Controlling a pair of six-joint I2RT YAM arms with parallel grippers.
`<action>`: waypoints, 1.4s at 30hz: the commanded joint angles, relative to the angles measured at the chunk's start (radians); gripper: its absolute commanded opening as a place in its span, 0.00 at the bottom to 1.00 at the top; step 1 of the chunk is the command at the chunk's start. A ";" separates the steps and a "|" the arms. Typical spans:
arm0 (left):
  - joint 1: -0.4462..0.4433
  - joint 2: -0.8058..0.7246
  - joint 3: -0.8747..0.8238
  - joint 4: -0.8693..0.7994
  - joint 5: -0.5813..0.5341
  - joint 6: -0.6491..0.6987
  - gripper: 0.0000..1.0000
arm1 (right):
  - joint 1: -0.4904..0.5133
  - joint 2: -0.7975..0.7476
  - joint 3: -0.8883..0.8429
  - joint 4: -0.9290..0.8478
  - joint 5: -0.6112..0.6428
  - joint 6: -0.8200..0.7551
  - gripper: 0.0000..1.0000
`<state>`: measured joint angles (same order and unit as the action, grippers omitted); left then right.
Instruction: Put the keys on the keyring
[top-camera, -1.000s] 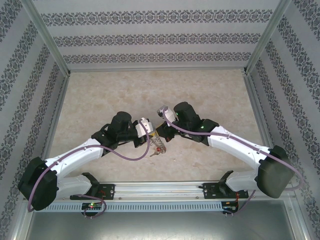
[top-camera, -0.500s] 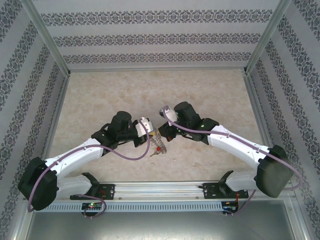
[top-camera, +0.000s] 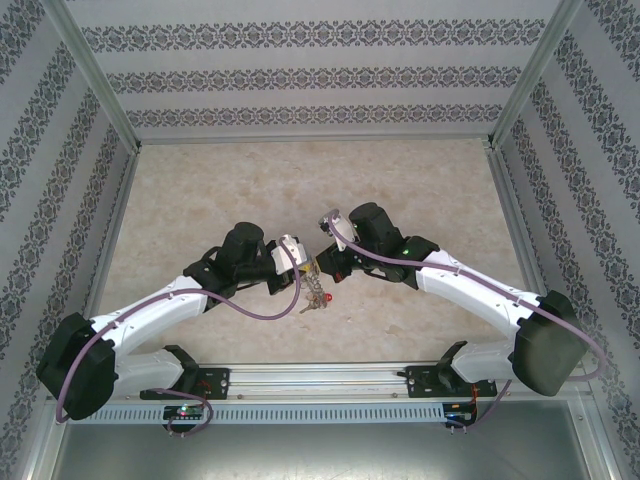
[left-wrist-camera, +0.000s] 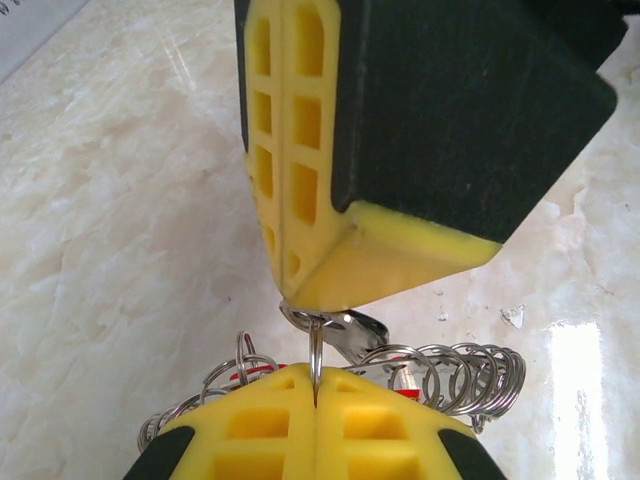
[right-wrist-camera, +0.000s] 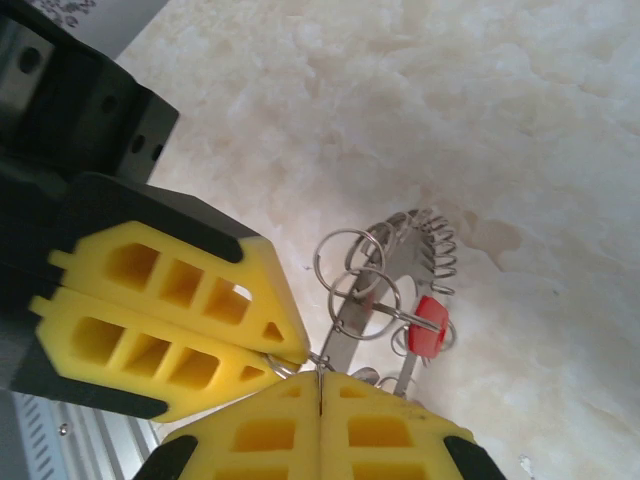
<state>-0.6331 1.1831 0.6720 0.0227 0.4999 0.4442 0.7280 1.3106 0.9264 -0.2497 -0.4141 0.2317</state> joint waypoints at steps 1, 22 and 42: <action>0.009 0.004 0.020 0.001 0.022 -0.001 0.00 | -0.010 -0.006 0.005 0.039 -0.055 0.030 0.00; 0.009 0.019 0.033 0.013 0.013 -0.027 0.00 | 0.013 -0.007 0.027 0.005 -0.059 -0.027 0.00; 0.009 -0.032 -0.013 0.104 -0.075 -0.097 0.48 | -0.093 -0.038 -0.048 -0.104 0.077 -0.028 0.00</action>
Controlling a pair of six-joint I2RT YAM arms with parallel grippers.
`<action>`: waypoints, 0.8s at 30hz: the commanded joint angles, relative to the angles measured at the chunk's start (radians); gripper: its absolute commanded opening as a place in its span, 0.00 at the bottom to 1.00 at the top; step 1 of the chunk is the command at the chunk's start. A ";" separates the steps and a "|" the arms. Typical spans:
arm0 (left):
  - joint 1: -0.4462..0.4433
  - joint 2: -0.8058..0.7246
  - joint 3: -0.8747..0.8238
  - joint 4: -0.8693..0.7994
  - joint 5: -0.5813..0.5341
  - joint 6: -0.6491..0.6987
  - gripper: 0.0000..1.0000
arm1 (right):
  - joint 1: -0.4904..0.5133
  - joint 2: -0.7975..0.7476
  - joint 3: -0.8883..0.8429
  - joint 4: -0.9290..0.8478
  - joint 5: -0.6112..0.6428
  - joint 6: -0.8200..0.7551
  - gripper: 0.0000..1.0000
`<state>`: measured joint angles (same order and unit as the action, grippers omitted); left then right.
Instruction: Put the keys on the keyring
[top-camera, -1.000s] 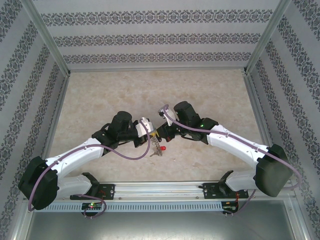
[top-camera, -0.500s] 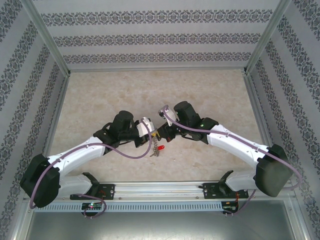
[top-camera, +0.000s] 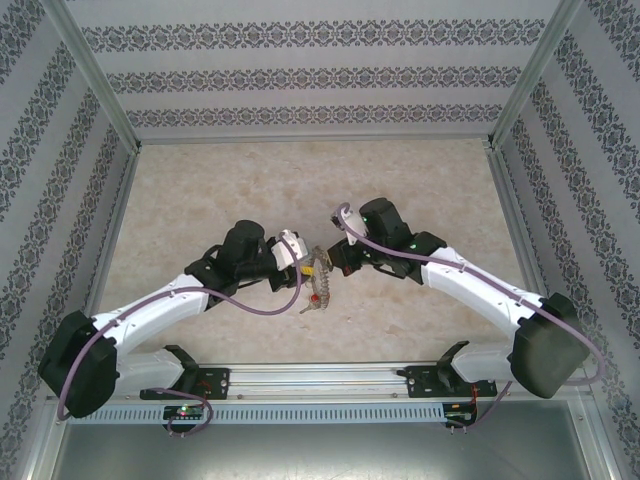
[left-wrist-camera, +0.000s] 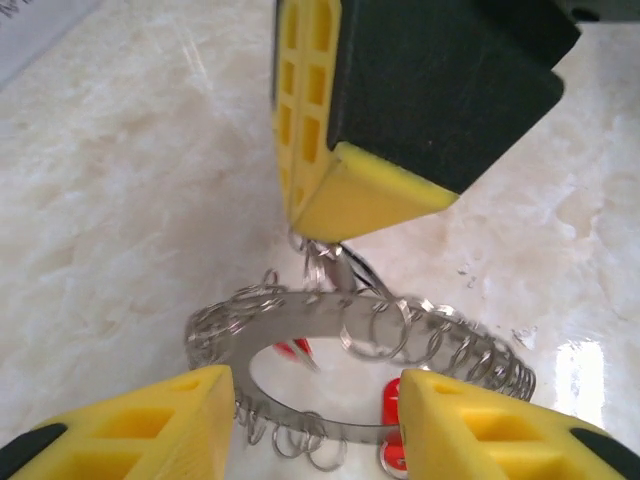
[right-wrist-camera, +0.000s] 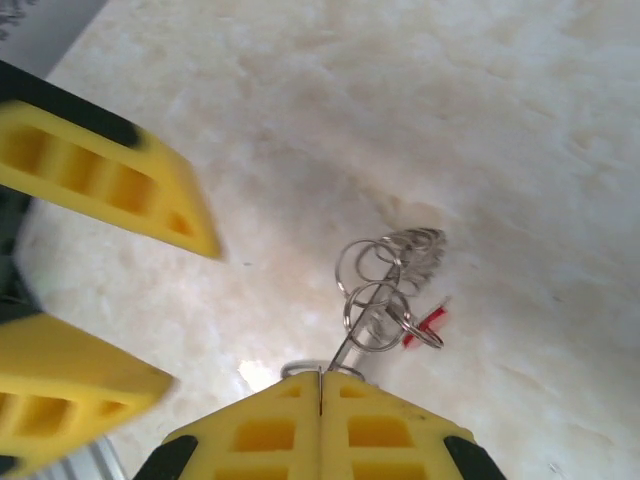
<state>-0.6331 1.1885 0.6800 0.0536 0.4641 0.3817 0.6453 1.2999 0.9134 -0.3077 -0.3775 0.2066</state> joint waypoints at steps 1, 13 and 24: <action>0.009 -0.043 -0.026 0.076 -0.054 -0.040 0.48 | -0.018 -0.033 -0.050 -0.048 0.041 -0.006 0.00; 0.008 -0.027 -0.027 0.102 -0.127 -0.058 0.49 | -0.059 -0.021 -0.175 -0.058 0.101 0.109 0.00; 0.009 -0.086 -0.105 0.205 -0.275 -0.148 0.49 | -0.059 0.033 -0.251 -0.114 0.231 0.307 0.08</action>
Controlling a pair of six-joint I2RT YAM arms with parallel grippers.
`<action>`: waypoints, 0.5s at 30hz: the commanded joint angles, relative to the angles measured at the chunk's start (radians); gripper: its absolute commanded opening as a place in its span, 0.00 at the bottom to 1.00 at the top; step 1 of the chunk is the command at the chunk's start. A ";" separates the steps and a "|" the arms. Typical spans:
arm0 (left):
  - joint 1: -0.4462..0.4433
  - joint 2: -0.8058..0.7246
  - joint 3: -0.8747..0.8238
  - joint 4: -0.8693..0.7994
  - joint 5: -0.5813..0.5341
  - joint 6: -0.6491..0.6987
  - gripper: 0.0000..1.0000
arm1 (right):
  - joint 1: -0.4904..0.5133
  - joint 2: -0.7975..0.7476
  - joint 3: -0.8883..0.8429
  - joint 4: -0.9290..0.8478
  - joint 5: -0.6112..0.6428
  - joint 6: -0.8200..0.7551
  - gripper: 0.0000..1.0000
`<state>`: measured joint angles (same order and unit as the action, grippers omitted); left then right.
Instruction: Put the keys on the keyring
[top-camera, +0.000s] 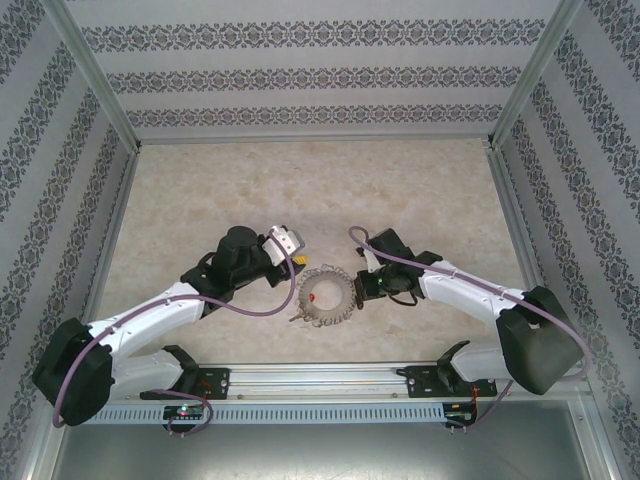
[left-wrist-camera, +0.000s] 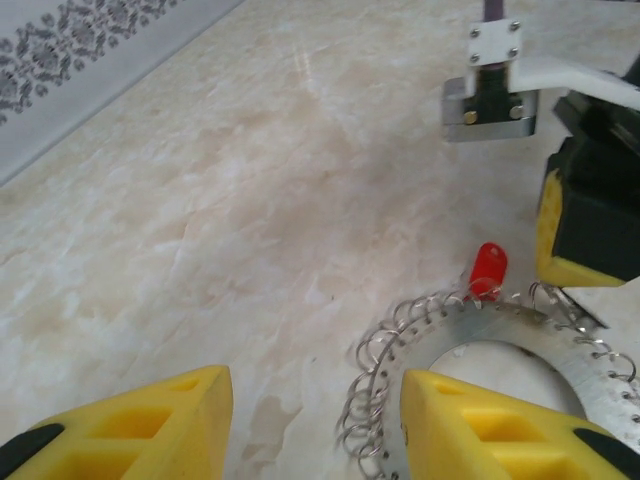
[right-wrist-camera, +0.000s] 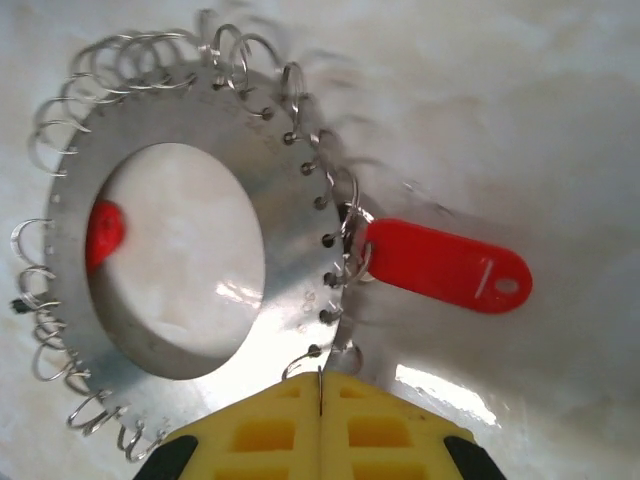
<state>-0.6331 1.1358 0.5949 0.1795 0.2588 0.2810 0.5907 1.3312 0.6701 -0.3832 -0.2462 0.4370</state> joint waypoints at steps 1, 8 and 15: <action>0.009 -0.042 -0.025 0.080 -0.087 -0.056 0.49 | -0.006 -0.001 -0.004 -0.067 0.149 0.092 0.15; 0.012 -0.110 -0.073 0.050 -0.237 -0.256 0.63 | -0.062 -0.048 0.015 -0.144 0.287 0.138 0.38; 0.031 -0.021 0.002 -0.176 -0.145 -0.577 0.76 | -0.083 0.013 0.050 -0.031 0.044 0.149 0.40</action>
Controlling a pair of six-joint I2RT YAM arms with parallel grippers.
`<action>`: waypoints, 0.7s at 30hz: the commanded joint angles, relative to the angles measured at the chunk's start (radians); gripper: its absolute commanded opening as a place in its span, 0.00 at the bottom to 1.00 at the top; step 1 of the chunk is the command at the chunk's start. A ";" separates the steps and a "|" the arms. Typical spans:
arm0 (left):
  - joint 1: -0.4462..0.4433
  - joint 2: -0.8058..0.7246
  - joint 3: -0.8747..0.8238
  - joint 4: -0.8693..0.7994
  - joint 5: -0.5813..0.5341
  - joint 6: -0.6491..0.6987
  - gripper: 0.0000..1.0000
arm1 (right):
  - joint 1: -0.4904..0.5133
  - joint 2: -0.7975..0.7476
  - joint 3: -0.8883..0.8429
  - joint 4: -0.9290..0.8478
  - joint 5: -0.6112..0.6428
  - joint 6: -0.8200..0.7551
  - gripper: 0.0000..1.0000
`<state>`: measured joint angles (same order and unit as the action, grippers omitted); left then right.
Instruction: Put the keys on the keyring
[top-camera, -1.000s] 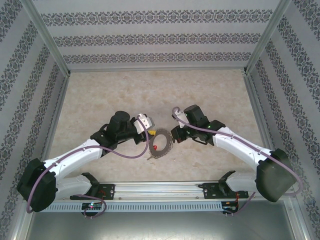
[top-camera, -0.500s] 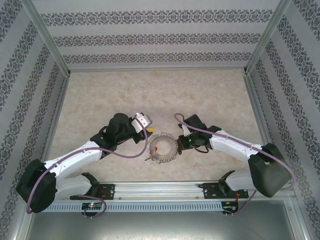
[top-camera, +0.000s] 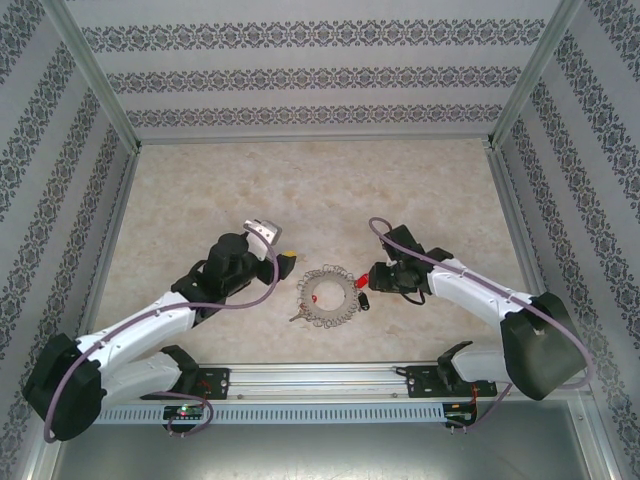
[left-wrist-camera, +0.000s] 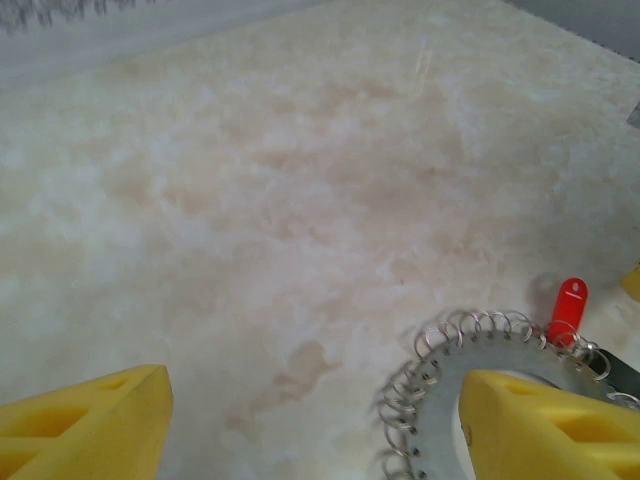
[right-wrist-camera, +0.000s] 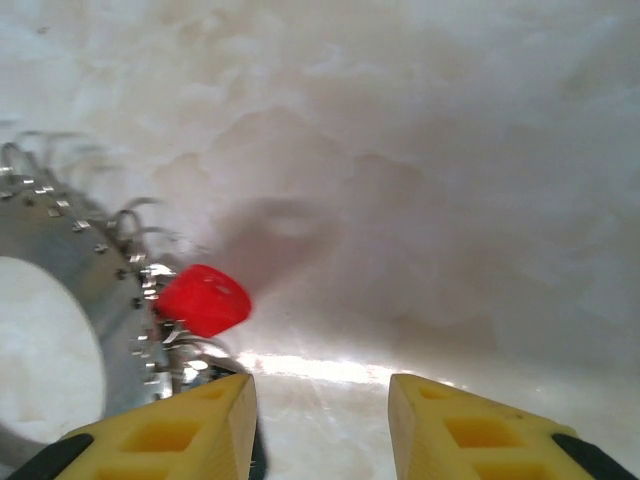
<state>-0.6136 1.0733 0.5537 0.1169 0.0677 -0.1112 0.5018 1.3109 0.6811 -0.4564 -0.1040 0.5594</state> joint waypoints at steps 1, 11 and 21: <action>0.011 0.071 0.060 -0.138 0.078 -0.215 0.76 | 0.017 0.055 0.050 0.047 -0.113 0.024 0.40; 0.011 0.297 0.161 -0.254 0.222 -0.354 0.73 | 0.119 0.168 0.087 0.072 -0.100 0.021 0.39; 0.011 0.480 0.249 -0.326 0.287 -0.362 0.64 | 0.120 0.198 0.070 0.097 -0.112 0.032 0.36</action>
<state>-0.6132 1.5246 0.7681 -0.1360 0.3313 -0.4503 0.6182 1.4883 0.7452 -0.3649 -0.2081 0.5781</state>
